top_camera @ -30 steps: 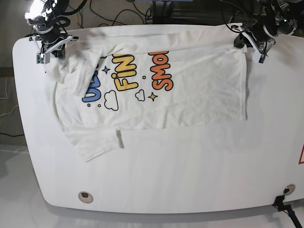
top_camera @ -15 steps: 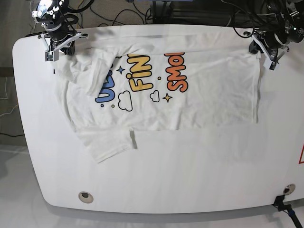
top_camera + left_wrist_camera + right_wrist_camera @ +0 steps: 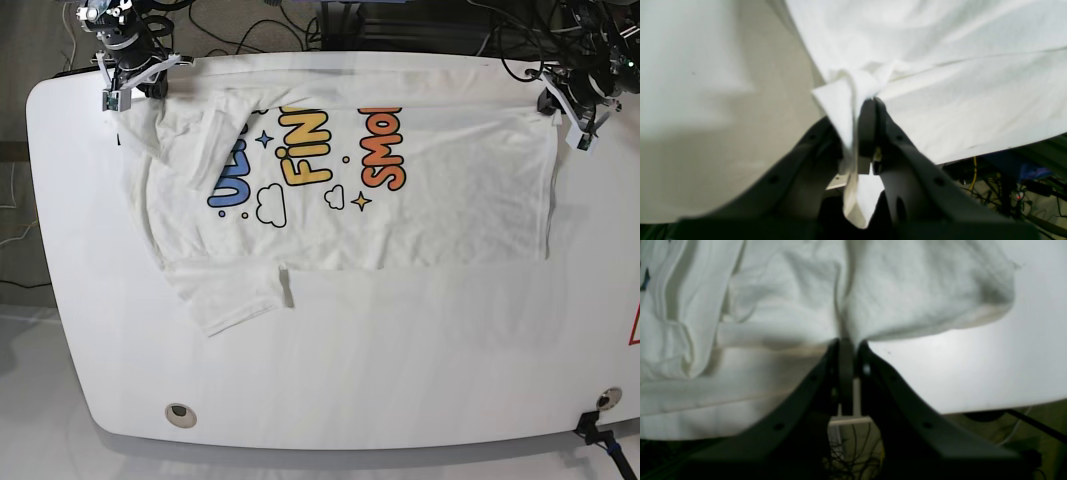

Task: Fold the T-shirt properly
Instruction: 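Pull the shirt's shoulders with both grippers to straighten it, then open both grippers and release the shirt's shoulder edges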

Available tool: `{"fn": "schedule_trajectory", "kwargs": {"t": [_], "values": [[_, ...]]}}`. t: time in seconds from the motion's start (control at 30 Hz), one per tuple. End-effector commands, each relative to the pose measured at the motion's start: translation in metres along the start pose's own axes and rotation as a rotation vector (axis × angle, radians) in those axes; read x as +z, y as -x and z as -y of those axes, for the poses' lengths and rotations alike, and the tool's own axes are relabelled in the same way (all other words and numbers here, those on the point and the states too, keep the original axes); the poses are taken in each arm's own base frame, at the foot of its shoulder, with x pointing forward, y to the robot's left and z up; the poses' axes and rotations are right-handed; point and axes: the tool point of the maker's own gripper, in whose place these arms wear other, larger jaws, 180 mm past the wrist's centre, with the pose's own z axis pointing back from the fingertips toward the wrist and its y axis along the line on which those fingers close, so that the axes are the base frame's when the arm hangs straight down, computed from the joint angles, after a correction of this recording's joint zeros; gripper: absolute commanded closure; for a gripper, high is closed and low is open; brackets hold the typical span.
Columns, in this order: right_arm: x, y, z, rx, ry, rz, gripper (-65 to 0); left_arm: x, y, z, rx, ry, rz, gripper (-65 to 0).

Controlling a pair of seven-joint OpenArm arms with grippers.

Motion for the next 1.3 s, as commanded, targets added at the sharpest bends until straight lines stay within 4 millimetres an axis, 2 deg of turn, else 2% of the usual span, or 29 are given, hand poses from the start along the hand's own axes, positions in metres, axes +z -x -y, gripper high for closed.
{"fn": "schedule_trajectory", "kwargs": {"t": [0.0,0.13,0.4,0.43,0.47,0.53,0.63,0.7,0.93,1.0,1.27], "values": [[0.003,0.004,0.003,0.012,0.018,-0.015,-1.9,0.006,-0.002,-0.006,-0.014,-0.017,0.009,0.0],[0.001,0.017,0.001,0.034,0.061,-0.056,-1.9,0.007,0.002,-0.006,-0.014,-0.017,0.000,0.0],[-0.001,0.014,0.001,0.041,0.064,-0.053,-3.6,0.010,0.006,-0.012,-0.029,-0.033,-0.021,0.0],[-0.001,0.014,0.001,0.042,0.065,-0.054,-6.8,0.011,0.006,-0.013,-0.034,-0.037,-0.022,-2.7],[0.000,0.015,0.001,0.043,0.066,-0.056,-11.7,0.012,0.006,-0.014,-0.033,-0.038,-0.021,-8.3],[0.000,0.017,0.003,0.059,0.080,-0.067,-24.3,0.014,0.006,-0.018,-0.026,-0.049,-0.016,-15.4],[0.000,0.017,0.004,0.073,0.086,-0.073,-41.9,0.016,0.004,-0.021,-0.021,-0.059,-0.010,-16.9],[0.001,0.017,0.005,0.078,0.085,-0.074,-48.5,0.017,0.002,-0.023,-0.028,-0.064,-0.008,-17.0],[0.013,-0.001,0.005,0.121,0.103,-0.032,-49.0,0.024,-0.016,-0.035,-0.044,-0.094,0.031,-17.1],[0.016,-0.007,0.004,0.132,0.107,-0.017,-49.0,0.031,-0.015,-0.046,-0.021,-0.127,0.042,-17.1],[0.016,-0.014,0.011,0.161,0.117,-0.008,-49.2,0.034,-0.018,-0.049,-0.010,-0.137,0.055,-17.1]]}}
